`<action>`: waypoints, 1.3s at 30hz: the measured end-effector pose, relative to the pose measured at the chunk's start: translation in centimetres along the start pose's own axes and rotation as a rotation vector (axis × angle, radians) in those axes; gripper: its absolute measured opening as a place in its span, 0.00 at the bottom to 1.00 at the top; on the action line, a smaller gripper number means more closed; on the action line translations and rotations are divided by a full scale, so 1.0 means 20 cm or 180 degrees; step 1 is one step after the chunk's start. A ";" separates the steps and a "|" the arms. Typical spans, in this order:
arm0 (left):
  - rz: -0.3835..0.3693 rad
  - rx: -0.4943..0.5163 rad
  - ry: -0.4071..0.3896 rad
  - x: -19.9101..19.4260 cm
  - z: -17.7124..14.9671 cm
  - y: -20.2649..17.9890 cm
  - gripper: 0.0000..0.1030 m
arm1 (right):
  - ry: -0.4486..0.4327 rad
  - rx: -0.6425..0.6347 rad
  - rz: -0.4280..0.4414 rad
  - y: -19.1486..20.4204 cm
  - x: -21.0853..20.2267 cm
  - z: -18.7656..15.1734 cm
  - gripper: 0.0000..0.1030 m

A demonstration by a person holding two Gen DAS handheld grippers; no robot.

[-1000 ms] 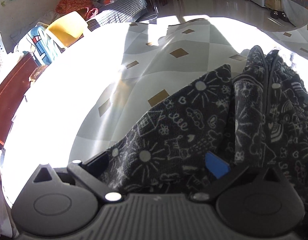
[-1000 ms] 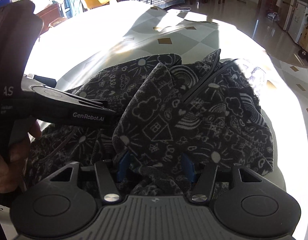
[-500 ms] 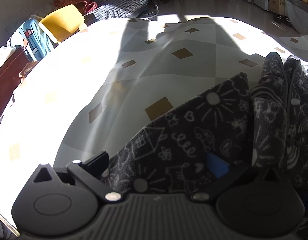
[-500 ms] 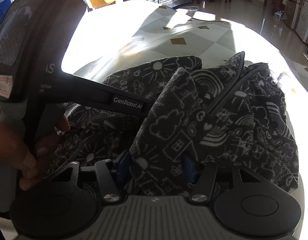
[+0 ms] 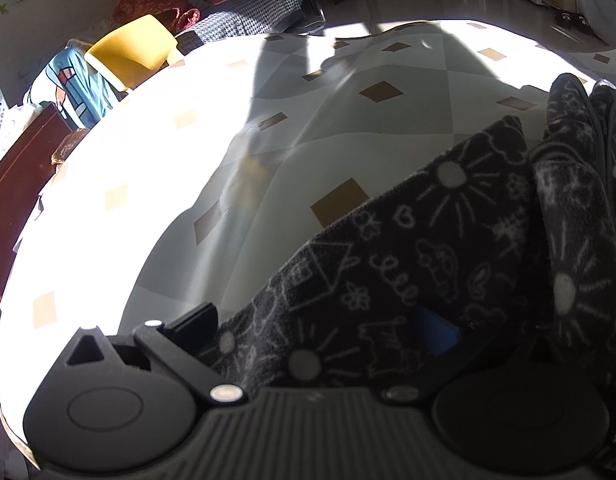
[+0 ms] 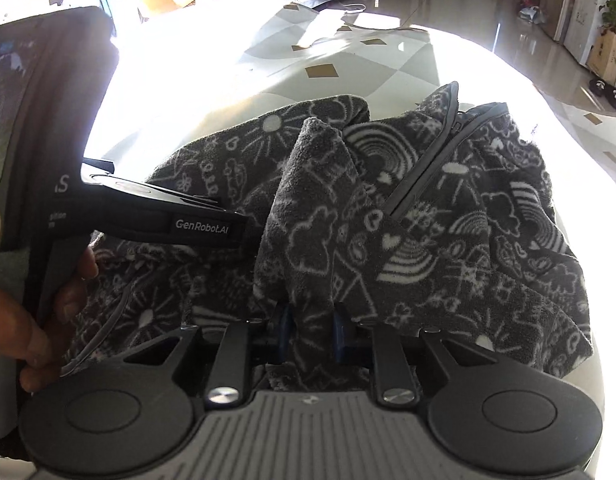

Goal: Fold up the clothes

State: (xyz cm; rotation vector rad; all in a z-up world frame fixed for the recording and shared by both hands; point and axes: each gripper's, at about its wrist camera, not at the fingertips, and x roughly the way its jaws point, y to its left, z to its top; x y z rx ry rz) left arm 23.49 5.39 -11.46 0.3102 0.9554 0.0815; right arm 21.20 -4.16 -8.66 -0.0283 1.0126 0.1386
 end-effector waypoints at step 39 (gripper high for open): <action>-0.0212 0.0251 -0.0441 -0.19 -0.05 -0.09 1.00 | -0.0167 0.0611 -0.0756 -0.32 -0.14 0.05 0.44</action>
